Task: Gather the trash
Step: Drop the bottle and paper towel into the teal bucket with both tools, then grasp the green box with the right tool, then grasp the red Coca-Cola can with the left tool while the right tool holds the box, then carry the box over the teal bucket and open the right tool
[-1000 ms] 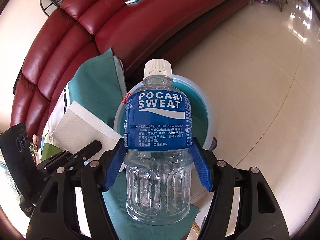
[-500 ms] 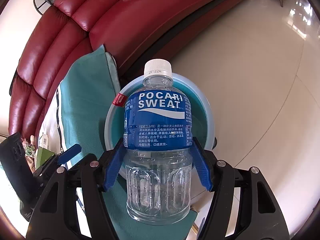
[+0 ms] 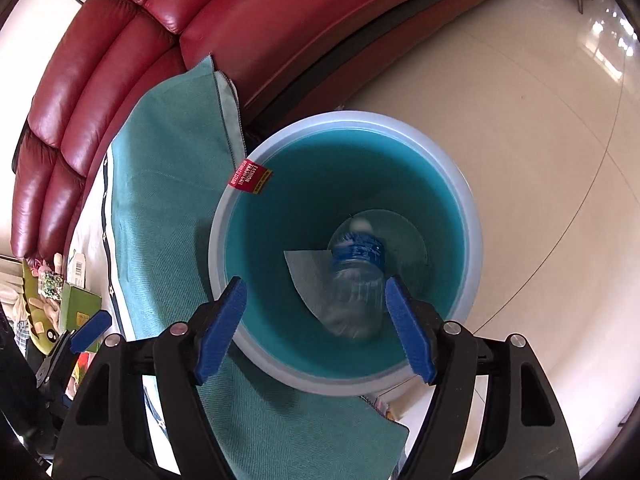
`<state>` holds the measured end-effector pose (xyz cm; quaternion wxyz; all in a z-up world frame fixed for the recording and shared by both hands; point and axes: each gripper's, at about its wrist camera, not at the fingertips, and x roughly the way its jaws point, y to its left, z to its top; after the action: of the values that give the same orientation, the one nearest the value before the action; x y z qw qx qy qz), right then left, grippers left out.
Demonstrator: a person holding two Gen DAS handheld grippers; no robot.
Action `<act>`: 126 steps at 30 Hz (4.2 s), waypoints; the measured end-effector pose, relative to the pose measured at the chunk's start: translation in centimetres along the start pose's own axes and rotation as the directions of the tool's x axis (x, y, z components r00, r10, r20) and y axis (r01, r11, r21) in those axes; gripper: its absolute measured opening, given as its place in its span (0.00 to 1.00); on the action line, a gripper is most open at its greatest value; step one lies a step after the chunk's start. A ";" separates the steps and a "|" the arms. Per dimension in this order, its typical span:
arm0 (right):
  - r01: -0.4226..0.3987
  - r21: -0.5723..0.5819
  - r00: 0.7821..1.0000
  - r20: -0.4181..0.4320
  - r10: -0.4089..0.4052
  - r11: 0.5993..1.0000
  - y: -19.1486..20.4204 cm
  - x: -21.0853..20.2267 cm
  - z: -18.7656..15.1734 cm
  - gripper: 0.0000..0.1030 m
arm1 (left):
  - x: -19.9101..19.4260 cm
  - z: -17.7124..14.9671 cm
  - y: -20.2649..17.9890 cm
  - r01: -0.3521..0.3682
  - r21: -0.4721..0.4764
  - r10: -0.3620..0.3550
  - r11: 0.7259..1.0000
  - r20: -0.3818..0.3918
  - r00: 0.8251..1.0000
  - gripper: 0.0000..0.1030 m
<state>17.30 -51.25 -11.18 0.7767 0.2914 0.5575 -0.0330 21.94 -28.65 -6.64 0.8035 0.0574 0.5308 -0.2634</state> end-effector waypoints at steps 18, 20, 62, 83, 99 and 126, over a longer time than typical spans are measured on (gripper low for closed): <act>0.043 -0.034 0.999 0.014 -0.043 0.998 2.6 -3.5 -3.2 0.82 | -4.1 -3.5 1.8 -0.005 -0.042 0.007 0.999 0.052 0.999 0.95; 0.038 -0.053 0.999 0.006 -0.037 0.998 3.7 -3.6 -3.9 0.82 | -5.1 -4.4 2.6 -0.011 -0.060 0.015 0.998 0.064 0.998 0.95; 0.034 -0.575 0.999 -0.008 -0.047 0.817 37.5 6.6 -14.8 0.84 | -19.1 -18.3 29.6 -0.106 -0.487 0.200 0.867 0.145 0.969 0.96; 0.031 -0.537 0.998 0.058 0.000 0.843 34.9 4.8 -14.1 0.23 | -19.5 -24.2 29.8 -0.181 -0.572 0.259 0.800 0.058 0.964 0.96; -0.029 -0.530 0.996 0.061 0.072 0.848 31.3 -0.2 -16.0 0.23 | -17.6 -27.9 27.6 -0.230 -0.642 0.280 0.732 -0.025 0.960 0.96; -0.019 -0.532 0.992 0.094 0.081 0.846 30.1 -1.8 -15.0 0.22 | -24.0 -24.2 24.3 -0.170 -0.546 0.316 0.821 0.185 0.931 0.60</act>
<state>15.25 -19.41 -0.22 0.8576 0.0779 0.4924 0.1261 6.65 9.83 -0.38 0.8799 -0.1303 0.4569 -0.0095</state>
